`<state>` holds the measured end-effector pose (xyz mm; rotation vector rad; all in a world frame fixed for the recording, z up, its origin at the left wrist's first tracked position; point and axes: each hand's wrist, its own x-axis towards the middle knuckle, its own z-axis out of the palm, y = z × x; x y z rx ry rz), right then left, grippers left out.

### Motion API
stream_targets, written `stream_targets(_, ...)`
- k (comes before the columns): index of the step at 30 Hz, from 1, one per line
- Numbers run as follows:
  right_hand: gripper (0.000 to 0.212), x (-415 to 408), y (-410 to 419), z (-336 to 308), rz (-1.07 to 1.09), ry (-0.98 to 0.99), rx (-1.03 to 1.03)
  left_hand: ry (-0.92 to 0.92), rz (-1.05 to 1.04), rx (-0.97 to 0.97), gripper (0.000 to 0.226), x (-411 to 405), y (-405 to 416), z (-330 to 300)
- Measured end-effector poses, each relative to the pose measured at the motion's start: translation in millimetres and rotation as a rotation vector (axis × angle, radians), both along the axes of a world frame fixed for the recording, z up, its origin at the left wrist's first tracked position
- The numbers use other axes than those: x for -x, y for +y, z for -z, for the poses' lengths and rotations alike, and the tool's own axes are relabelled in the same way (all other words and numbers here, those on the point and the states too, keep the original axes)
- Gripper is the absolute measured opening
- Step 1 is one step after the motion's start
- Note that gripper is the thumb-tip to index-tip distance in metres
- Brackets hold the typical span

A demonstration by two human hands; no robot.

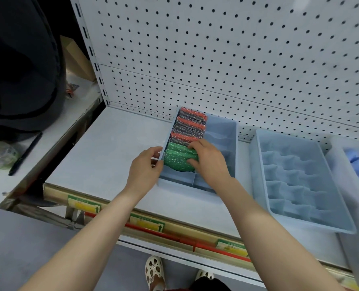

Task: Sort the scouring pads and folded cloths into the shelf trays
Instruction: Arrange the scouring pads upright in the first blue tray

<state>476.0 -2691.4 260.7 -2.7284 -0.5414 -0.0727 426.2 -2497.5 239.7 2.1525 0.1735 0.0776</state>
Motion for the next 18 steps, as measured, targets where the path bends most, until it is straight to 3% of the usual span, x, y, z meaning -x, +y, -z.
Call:
stream_targets(5, 0.042, 5.8, -36.3, -18.1, 0.001, -0.016, -0.006, -0.082, 0.047, -0.193, 0.043, -8.3, -14.9, -17.7)
stream_targets(9, 0.037, 20.3, -113.8, -44.1, 0.131, -0.079, -0.117, -0.181, 0.152, -0.306, 0.044, -21.7, -60.3, -45.4)
stream_targets(14, 0.038, 47.9, -254.5, -81.0, 0.419, -0.191, -0.213, -0.257, 0.329, -0.254, 0.045, -40.8, -162.0, -72.5)
stream_targets(18, 0.055, 65.8, -385.6, -97.7, 0.682, -0.11, -0.026, -0.297, 0.501, -0.198, 0.048, -46.0, -275.4, -85.3)
